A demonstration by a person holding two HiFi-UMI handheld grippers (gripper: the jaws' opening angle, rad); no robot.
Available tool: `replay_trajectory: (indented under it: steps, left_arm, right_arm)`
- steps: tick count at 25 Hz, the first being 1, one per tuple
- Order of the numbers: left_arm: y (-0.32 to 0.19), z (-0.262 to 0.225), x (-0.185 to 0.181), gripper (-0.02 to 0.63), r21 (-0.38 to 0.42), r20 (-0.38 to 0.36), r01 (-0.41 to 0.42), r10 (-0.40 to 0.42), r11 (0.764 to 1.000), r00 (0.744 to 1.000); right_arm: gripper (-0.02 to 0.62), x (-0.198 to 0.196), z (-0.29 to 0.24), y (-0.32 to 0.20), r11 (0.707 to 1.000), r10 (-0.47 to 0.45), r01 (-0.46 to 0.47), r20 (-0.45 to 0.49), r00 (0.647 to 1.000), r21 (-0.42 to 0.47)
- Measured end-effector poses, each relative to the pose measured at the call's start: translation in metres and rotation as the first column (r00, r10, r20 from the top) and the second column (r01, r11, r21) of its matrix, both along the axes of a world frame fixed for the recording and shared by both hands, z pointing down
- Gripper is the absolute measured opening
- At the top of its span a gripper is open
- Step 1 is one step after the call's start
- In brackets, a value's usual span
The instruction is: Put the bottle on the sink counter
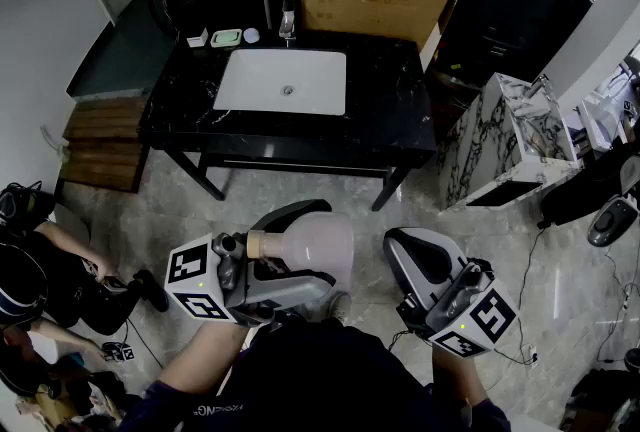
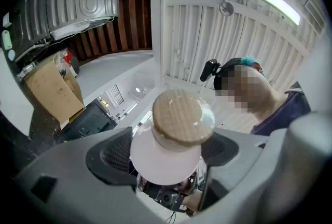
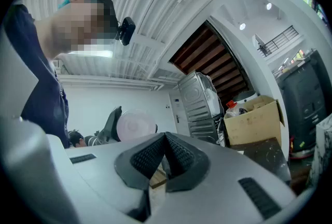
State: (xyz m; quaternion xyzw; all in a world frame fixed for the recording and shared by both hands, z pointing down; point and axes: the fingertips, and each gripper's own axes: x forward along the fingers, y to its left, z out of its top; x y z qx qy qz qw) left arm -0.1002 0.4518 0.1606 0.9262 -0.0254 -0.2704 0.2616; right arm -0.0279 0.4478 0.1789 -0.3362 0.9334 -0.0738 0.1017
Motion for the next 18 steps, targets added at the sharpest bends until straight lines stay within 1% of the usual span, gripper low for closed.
replay_trajectory:
  steps: [3, 7, 11, 14, 18]
  left_arm:
    - [0.000, 0.000, 0.000, 0.387, 0.001, -0.003, 0.002, -0.002, 1.000, 1.000]
    - [-0.002, -0.001, 0.001, 0.387, 0.004, -0.004, 0.003, -0.003, 1.000, 1.000]
    - [-0.004, -0.003, 0.005, 0.387, 0.007, -0.003, 0.000, 0.000, 1.000, 1.000]
    - [-0.005, -0.003, 0.009, 0.387, 0.007, 0.001, -0.001, 0.001, 1.000, 1.000]
    - [-0.006, -0.003, 0.014, 0.387, 0.009, 0.001, 0.002, -0.002, 1.000, 1.000]
  right_arm:
    - [0.026, 0.004, 0.009, 0.001, 1.000, 0.006, -0.006, -0.026, 1.000, -0.003]
    - [0.026, 0.006, 0.011, 0.000, 1.000, 0.006, -0.006, -0.029, 1.000, -0.001]
    - [0.026, 0.006, 0.003, -0.003, 1.000, 0.001, -0.001, -0.008, 1.000, 0.002]
    - [0.026, 0.013, 0.008, -0.004, 1.000, 0.005, -0.005, -0.024, 1.000, 0.000]
    - [0.026, 0.024, 0.006, -0.006, 1.000, 0.027, -0.027, 0.011, 1.000, 0.001]
